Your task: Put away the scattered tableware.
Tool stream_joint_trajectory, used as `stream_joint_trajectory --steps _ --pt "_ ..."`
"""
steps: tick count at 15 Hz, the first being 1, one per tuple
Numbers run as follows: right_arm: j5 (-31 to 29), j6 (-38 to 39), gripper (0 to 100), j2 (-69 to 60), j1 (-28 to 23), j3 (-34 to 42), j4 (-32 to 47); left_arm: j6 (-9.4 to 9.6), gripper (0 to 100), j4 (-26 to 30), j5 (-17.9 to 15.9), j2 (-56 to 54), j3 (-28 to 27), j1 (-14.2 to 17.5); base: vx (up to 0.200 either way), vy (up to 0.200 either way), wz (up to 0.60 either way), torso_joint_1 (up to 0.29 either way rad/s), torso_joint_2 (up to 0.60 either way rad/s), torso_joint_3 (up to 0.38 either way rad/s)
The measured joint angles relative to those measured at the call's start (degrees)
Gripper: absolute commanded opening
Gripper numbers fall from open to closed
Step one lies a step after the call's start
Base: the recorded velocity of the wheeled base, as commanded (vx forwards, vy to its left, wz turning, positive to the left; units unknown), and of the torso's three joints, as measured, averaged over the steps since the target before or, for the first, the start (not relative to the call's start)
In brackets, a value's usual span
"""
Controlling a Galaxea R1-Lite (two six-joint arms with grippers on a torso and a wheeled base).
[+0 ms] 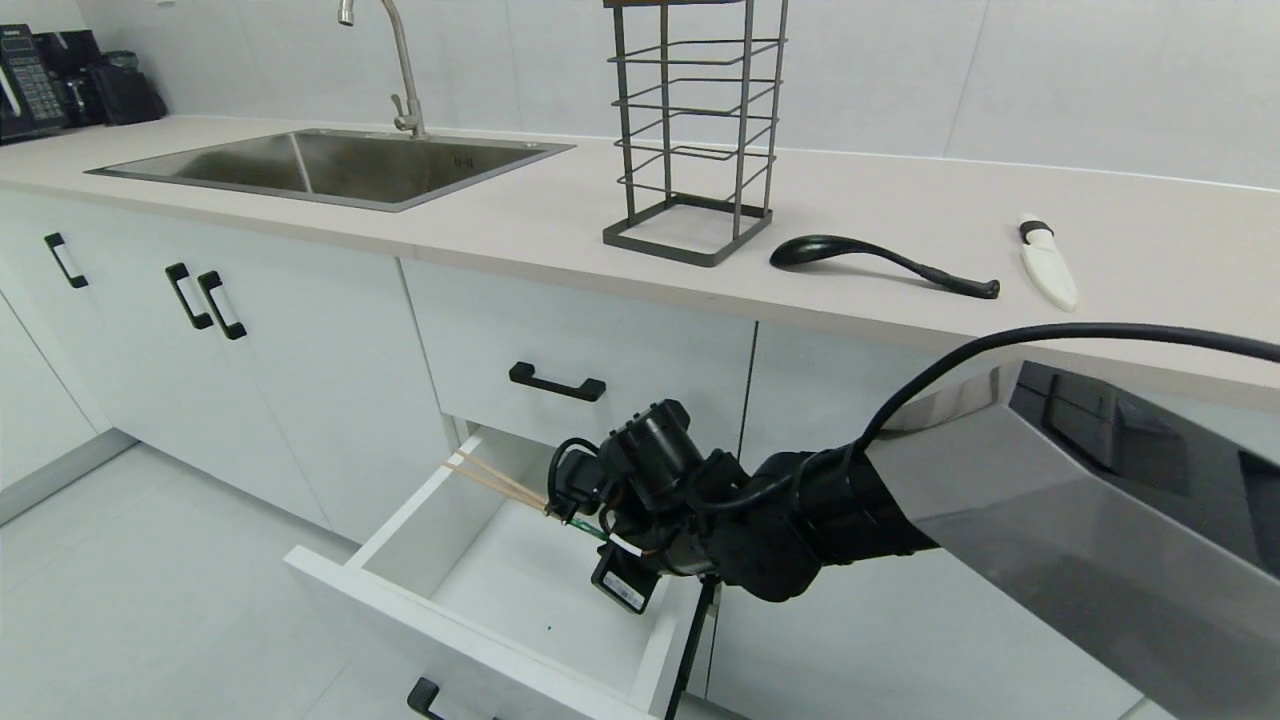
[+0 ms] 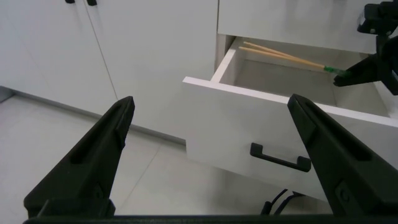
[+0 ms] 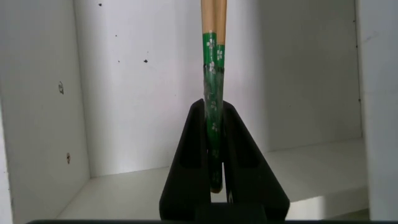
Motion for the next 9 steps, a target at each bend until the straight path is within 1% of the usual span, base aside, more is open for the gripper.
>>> stream_joint_trajectory --steps 5,9 --pt "0.0 0.18 0 3.17 0.35 -4.61 4.02 0.0 100 0.02 -0.02 0.0 0.0 0.0 0.0 0.0 0.0 0.0 0.0 0.0" --pt "-0.04 0.23 0 5.74 0.28 -7.63 4.52 -0.02 100 0.0 -0.02 0.0 0.0 0.0 0.0 0.0 0.0 0.0 0.0 0.0"
